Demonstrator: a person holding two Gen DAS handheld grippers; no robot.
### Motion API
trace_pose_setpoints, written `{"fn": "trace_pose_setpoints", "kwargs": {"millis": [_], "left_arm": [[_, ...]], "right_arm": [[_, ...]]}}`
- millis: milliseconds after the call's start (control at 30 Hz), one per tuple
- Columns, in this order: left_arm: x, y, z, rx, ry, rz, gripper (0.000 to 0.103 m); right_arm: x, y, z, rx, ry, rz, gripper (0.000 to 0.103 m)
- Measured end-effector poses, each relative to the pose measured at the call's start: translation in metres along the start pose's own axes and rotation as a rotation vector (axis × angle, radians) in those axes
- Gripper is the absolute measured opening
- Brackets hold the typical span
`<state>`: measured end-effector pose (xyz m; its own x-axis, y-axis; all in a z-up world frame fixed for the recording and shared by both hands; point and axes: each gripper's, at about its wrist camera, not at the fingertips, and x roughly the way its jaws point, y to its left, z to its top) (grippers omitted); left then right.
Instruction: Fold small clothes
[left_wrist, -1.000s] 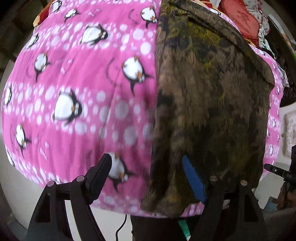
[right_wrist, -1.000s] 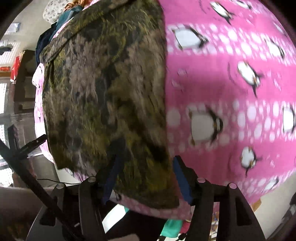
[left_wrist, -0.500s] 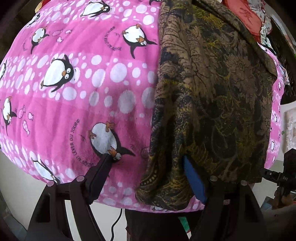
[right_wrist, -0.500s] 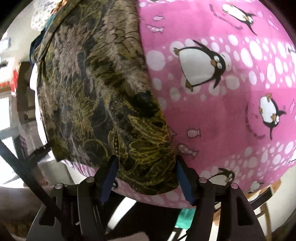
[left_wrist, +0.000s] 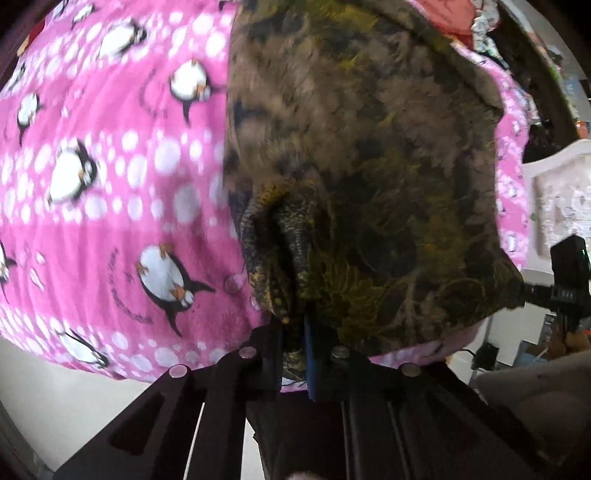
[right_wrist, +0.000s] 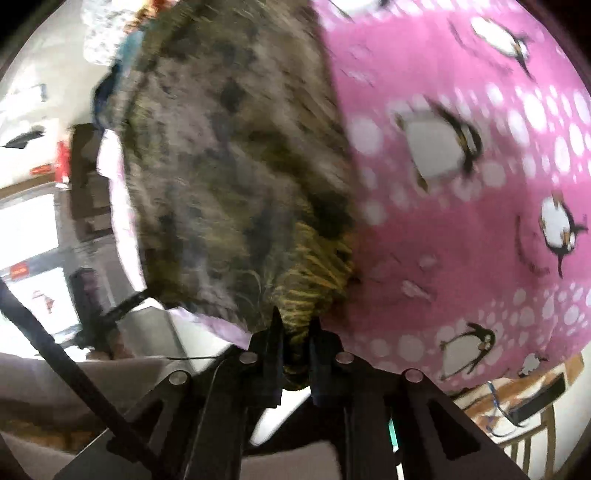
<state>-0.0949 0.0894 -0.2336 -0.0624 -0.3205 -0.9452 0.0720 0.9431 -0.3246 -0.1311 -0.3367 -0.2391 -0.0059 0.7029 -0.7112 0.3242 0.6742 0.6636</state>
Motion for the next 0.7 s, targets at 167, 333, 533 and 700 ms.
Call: {"fn": "trace_pose_setpoints", "kwargs": {"millis": [167, 333, 533, 700], "left_arm": [[-0.05, 0.006, 0.034, -0.027, -0.104, -0.084, 0.006], [-0.103, 0.007, 0.095, -0.048, -0.246, -0.189, 0.006], [-0.138, -0.012, 0.196, -0.01, -0.359, -0.209, 0.006], [-0.137, -0.016, 0.274, -0.003, -0.391, -0.17, 0.006]], "right_arm": [[-0.049, 0.024, 0.039, -0.008, -0.146, 0.121, 0.012], [-0.089, 0.057, 0.101, -0.063, -0.289, 0.228, 0.012], [-0.106, 0.094, 0.187, -0.131, -0.412, 0.233, 0.012], [-0.099, 0.095, 0.252, -0.104, -0.459, 0.236, 0.012]]}}
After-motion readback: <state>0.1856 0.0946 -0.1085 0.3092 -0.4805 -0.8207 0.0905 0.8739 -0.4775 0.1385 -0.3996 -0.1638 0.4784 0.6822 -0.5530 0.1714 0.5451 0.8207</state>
